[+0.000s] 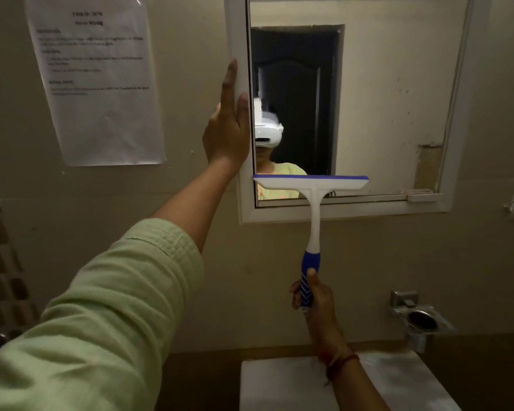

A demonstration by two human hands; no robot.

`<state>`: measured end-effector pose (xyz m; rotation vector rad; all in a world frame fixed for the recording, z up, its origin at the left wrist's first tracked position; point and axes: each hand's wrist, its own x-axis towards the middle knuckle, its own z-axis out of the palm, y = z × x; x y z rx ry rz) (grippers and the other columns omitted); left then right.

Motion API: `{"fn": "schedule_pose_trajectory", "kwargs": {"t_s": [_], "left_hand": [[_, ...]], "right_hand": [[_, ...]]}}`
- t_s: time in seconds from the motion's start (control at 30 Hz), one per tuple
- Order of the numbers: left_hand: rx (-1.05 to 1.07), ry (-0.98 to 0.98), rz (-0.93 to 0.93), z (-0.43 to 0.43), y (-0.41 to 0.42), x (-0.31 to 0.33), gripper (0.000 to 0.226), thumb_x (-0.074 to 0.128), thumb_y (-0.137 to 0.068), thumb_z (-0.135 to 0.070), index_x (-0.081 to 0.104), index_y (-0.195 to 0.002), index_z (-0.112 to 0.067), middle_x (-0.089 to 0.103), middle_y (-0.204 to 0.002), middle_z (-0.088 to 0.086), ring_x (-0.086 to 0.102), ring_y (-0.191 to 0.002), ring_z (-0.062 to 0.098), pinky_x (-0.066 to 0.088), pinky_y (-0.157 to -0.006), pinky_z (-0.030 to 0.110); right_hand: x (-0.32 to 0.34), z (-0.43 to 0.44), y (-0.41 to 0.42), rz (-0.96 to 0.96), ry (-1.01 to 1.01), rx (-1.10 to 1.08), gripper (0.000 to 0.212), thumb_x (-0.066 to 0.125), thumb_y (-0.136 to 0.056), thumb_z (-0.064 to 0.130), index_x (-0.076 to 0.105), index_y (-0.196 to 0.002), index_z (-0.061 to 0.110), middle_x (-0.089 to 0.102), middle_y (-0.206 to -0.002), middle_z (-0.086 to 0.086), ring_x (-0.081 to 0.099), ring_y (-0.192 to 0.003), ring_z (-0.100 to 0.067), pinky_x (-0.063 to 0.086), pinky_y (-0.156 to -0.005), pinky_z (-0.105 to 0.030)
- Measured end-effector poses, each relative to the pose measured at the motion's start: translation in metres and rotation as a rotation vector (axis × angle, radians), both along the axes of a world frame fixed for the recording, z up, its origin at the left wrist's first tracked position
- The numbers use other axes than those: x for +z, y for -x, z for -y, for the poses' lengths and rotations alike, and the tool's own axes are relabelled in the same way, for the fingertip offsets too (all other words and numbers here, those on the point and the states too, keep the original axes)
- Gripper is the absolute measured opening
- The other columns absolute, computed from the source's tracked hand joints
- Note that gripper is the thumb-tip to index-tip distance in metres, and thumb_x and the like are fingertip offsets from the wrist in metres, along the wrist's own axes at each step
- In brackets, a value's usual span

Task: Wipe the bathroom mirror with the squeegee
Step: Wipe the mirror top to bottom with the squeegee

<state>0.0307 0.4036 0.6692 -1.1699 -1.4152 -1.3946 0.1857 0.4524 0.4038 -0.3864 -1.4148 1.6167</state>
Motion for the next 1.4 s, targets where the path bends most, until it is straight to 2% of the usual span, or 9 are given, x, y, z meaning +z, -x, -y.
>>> {"fn": "schedule_pose_trajectory", "kwargs": {"t_s": [0.13,0.2,0.33,0.53,0.8,0.93,1.03,1.2,1.4], "left_hand": [[-0.014,-0.016,-0.004,0.0,0.0,-0.001,0.049,0.033,-0.1,-0.029,0.022,-0.144,-0.013,0.06,-0.119,0.016,0.043,-0.049,0.012,0.034,-0.045,0.021],[-0.03,-0.019,-0.008,0.0,-0.001,-0.001,0.049,0.032,-0.1,-0.028,0.022,-0.144,-0.011,0.061,-0.116,0.019,0.043,-0.048,0.012,0.037,-0.045,0.023],[-0.032,-0.015,-0.011,0.0,0.001,0.0,0.048,0.032,-0.1,-0.028,0.022,-0.144,-0.012,0.06,-0.117,0.018,0.043,-0.048,0.012,0.036,-0.045,0.022],[-0.015,0.003,-0.008,0.001,-0.001,0.0,0.049,0.032,-0.099,-0.029,0.021,-0.145,-0.013,0.06,-0.116,0.02,0.046,-0.05,0.014,0.038,-0.046,0.024],[0.013,0.052,0.017,0.003,0.001,0.001,0.05,0.029,-0.101,-0.031,0.015,-0.146,-0.016,0.065,-0.092,0.015,0.039,-0.048,0.007,0.031,-0.046,0.016],[0.032,0.043,0.019,0.003,0.001,0.0,0.049,0.029,-0.1,-0.032,0.016,-0.146,-0.017,0.065,-0.094,0.016,0.042,-0.05,0.01,0.03,-0.046,0.015],[0.032,0.039,0.023,0.003,-0.001,-0.001,0.049,0.028,-0.1,-0.033,0.017,-0.146,-0.018,0.065,-0.095,0.015,0.042,-0.051,0.009,0.031,-0.047,0.016],[0.055,0.032,0.039,0.003,-0.003,-0.001,0.049,0.028,-0.1,-0.034,0.017,-0.146,-0.02,0.065,-0.096,0.015,0.048,-0.056,0.014,0.029,-0.048,0.018],[0.046,0.03,0.035,0.003,-0.003,-0.001,0.05,0.028,-0.1,-0.034,0.015,-0.146,-0.019,0.064,-0.106,0.014,0.05,-0.059,0.017,0.035,-0.055,0.025]], "right_hand": [[0.038,-0.002,-0.005,-0.01,-0.063,-0.003,0.043,0.053,-0.074,0.066,0.069,-0.059,0.029,0.061,-0.054,0.005,0.049,-0.044,-0.007,0.042,-0.049,-0.026],[0.058,-0.004,-0.006,-0.009,-0.094,0.002,0.036,0.05,-0.074,0.063,0.069,-0.062,0.035,0.061,-0.056,0.006,0.05,-0.046,-0.007,0.043,-0.048,-0.023],[0.047,-0.005,-0.004,-0.013,-0.059,-0.031,0.046,0.053,-0.069,0.069,0.067,-0.06,0.027,0.062,-0.056,0.004,0.05,-0.047,-0.01,0.043,-0.048,-0.023],[-0.011,0.001,-0.002,0.023,0.025,0.024,0.071,0.062,-0.039,0.086,0.066,-0.05,0.016,0.059,-0.049,0.001,0.049,-0.039,-0.01,0.041,-0.046,-0.025],[0.038,-0.008,-0.008,0.052,-0.069,-0.037,0.055,0.05,-0.067,0.075,0.066,-0.054,0.024,0.059,-0.051,0.004,0.049,-0.042,-0.008,0.042,-0.05,-0.026],[0.011,-0.003,-0.013,0.084,-0.019,-0.047,0.077,0.054,-0.042,0.089,0.062,-0.053,0.014,0.055,-0.043,0.004,0.046,-0.04,-0.01,0.041,-0.045,-0.023],[-0.004,0.003,-0.018,0.093,0.011,-0.036,0.083,0.055,-0.036,0.091,0.06,-0.052,0.009,0.053,-0.039,0.004,0.046,-0.037,-0.01,0.04,-0.043,-0.023],[0.019,0.003,-0.021,0.093,-0.01,-0.054,0.058,0.051,-0.072,0.07,0.061,-0.051,0.017,0.052,-0.04,0.005,0.046,-0.038,-0.008,0.041,-0.047,-0.024],[0.018,-0.001,-0.021,0.118,-0.009,-0.04,0.052,0.048,-0.077,0.061,0.062,-0.05,0.019,0.054,-0.043,0.005,0.046,-0.04,-0.008,0.04,-0.049,-0.024]]}}
